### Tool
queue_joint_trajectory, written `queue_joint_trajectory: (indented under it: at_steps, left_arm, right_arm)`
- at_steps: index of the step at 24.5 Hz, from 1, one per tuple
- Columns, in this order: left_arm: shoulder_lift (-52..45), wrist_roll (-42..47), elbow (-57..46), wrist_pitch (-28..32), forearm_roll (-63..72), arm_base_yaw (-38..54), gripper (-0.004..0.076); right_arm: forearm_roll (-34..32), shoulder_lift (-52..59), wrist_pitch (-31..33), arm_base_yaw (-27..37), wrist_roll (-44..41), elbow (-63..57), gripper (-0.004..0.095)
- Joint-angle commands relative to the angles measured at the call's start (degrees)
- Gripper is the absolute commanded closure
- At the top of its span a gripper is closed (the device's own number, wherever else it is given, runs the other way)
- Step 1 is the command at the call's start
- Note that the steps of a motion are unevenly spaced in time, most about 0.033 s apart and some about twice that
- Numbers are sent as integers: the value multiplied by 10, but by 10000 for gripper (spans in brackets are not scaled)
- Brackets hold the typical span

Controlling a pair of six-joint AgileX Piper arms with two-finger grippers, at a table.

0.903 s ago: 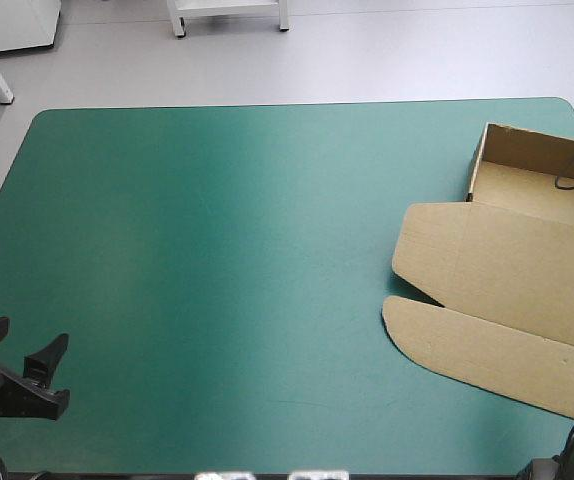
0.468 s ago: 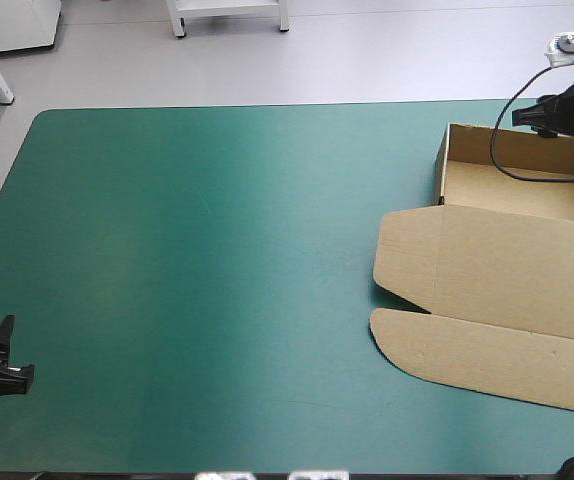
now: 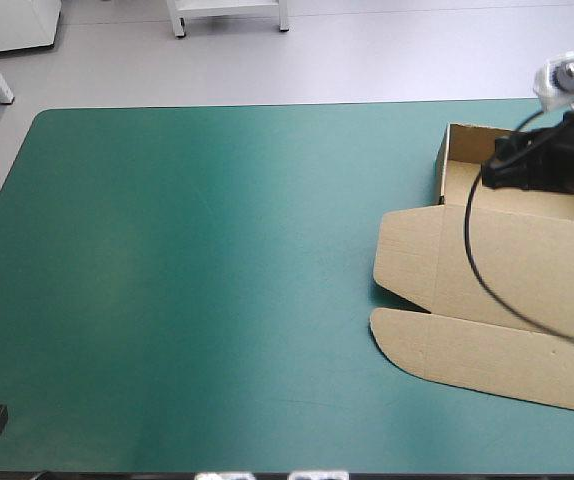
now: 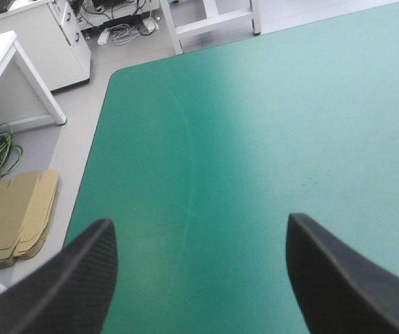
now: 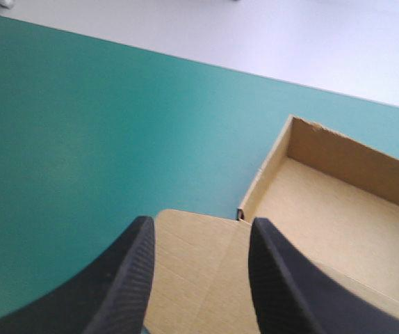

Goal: Fold the box

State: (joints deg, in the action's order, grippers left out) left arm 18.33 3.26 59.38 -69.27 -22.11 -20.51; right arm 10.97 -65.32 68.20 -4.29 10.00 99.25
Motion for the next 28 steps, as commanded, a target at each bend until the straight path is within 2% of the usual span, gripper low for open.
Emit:
queue_joint_trajectory:
  at_steps: [1,6,11,14,17,19,24,28]
  left_arm:
    - [-4,5,12,37,5,-4,230]
    - [-14,3,-3,40,49,-4,230]
    - [-71,-12,-66,100,107,-4,230]
    - [-111,-12,-120,113,111,-4,230]
    - [-156,-15,-199,142,150,-4,230]
    - [-173,-15,-232,145,167,-4,230]
    - [-197,-15,-299,134,196,-4,230]
    - [-196,-28,-296,134,204,-4,230]
  right_arm:
    - [5,103,-92,-42,-2,-73,512]
    - [-3,329,-116,-54,45,-283,587]
    - [0,504,-129,-54,63,-468,658]
    - [7,554,-130,-54,30,-540,727]
    - [2,598,-131,-54,24,-590,862]
    - [3,615,-127,-54,17,-609,913]
    - [1,648,-125,-54,15,-653,925]
    - [1,665,-128,-54,15,-689,927]
